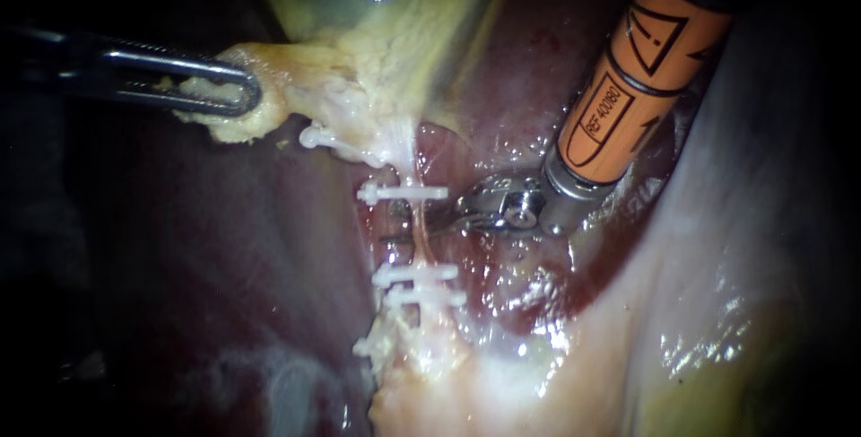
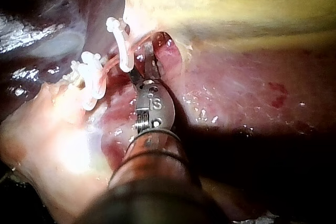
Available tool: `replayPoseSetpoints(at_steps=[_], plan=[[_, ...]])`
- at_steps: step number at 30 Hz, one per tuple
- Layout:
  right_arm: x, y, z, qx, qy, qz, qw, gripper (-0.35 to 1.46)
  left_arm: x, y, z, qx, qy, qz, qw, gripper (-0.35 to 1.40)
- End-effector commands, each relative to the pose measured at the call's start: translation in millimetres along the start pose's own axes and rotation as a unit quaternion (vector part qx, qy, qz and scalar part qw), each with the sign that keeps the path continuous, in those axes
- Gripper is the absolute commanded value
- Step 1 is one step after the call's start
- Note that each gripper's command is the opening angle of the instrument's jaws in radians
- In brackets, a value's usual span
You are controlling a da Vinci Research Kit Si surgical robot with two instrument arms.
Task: Go to the cutting position right tube
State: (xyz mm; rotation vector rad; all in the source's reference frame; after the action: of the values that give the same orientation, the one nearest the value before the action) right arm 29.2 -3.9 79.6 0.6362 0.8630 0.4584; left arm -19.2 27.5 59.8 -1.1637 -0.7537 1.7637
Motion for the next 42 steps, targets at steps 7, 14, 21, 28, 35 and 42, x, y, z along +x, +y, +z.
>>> replayPoseSetpoints(at_steps=[7,14,21,28,35,42], plan=[[0.0,0.0,0.0,0.0,0.0,0.0,1.0,0.29,0.0,0.0,0.0,0.0,0.0,0.0,1.0,-0.35],[-0.1,-0.1,-0.2,0.001,0.0,-0.001,1.0,0.45,0.0,-0.1,0.0,0.0,0.0,0.0,1.0,-0.35],[0.0,-0.6,-1.1,0.005,0.003,-0.001,1.0,1.18,0.0,-0.1,-0.1,0.0,0.0,0.0,1.0,-0.35],[0.1,-0.9,-3.7,0.015,0.012,0.003,0.9998,1.33,0.0,-0.1,-0.1,-0.001,0.0,0.0,1.0,-0.35],[-0.6,-1.2,-5.7,0.021,0.01,0.001,0.9997,1.43,-0.1,-0.1,-0.1,-0.001,0.0,0.0,1.0,-0.35],[-0.3,-2.5,-7.0,0.031,0.017,0.0,0.9994,1.43,-0.1,-0.1,-0.2,-0.001,0.0,0.0,1.0,-0.35]])
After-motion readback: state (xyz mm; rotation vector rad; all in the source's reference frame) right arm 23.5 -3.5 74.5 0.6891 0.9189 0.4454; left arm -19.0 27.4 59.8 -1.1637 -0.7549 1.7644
